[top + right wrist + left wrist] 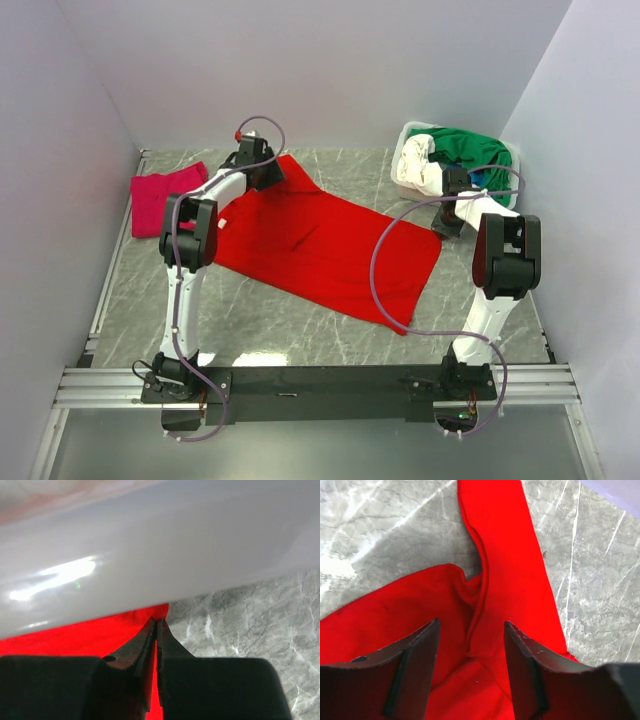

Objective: Fold and stack the t-shirts
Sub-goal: Fold the tshirt

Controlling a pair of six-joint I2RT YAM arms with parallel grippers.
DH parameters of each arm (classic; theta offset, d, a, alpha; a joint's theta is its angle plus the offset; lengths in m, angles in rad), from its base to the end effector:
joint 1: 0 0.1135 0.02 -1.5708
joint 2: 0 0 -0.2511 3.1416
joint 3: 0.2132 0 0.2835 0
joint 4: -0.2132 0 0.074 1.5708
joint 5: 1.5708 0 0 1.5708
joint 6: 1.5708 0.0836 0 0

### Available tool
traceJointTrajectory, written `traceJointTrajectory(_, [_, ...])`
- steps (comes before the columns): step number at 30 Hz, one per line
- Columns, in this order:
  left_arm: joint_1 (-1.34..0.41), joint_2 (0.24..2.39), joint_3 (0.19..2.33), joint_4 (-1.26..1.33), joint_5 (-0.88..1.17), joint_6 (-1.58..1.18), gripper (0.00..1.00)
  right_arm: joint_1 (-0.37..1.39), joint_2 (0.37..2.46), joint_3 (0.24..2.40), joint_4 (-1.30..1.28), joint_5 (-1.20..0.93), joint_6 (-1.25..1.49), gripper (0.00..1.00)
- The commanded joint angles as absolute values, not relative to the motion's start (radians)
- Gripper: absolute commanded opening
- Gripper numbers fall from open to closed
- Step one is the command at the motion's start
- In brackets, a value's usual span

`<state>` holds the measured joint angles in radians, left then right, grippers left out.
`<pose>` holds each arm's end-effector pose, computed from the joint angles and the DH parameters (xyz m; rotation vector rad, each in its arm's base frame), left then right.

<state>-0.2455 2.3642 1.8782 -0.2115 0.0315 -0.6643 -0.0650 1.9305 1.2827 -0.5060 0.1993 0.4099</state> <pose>0.5743 -0.1466 0.1120 -0.4657 2.2736 -0.5087 0.4267 -0.0444 0.0866 0.6888 2.6040 -0.1675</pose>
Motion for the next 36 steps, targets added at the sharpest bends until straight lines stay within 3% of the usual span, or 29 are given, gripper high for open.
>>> traceJointTrajectory(1, [-0.258,2.322,1.878,-0.198,0.058,-0.643,0.57,-0.069,1.941,1.287,-0.514,0.227,0.403,0.07])
traceJointTrajectory(6, [-0.271,2.341,1.911,-0.201,0.058,-0.644,0.52,-0.071,1.934,1.281,-0.512,0.222,0.4,0.07])
traceJointTrajectory(29, [-0.295,2.378,1.943,-0.276,-0.057,-0.629,0.52,-0.069,1.93,1.284,-0.515,0.204,0.393,0.05])
traceJointTrajectory(32, [-0.296,2.388,1.948,-0.273,-0.049,-0.627,0.47,-0.069,1.931,1.284,-0.515,0.204,0.393,0.05])
traceJointTrajectory(36, [-0.296,2.384,1.928,-0.244,-0.017,-0.637,0.32,-0.069,1.931,1.284,-0.517,0.206,0.391,0.05])
